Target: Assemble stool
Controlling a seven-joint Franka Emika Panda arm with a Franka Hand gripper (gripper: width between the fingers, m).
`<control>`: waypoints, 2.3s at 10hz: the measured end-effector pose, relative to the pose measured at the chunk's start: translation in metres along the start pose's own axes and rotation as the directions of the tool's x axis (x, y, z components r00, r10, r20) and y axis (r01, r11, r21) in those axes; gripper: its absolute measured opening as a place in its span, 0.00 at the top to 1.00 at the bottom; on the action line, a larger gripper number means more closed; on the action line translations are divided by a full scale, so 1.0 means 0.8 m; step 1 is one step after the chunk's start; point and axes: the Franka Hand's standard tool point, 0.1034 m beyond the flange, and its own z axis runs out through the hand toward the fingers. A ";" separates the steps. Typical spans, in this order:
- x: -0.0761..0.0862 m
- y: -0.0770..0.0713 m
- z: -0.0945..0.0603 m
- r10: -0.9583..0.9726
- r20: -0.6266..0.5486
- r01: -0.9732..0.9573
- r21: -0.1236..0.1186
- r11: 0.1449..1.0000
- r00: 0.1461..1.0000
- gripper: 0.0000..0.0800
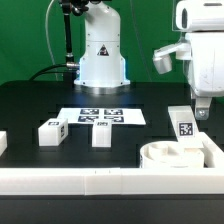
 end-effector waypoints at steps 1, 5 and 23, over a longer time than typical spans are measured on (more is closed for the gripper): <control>-0.001 0.001 -0.002 0.006 -0.001 -0.006 -0.003 1.000 1.000 0.39; 0.002 -0.004 0.002 0.061 0.001 -0.061 0.003 0.998 0.998 0.19; -0.004 -0.019 0.017 0.583 0.014 -0.583 0.017 0.812 0.813 0.58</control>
Offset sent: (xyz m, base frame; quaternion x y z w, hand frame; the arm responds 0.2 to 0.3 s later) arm -0.0035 0.0034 -0.0022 0.0039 -0.0024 0.0435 0.9990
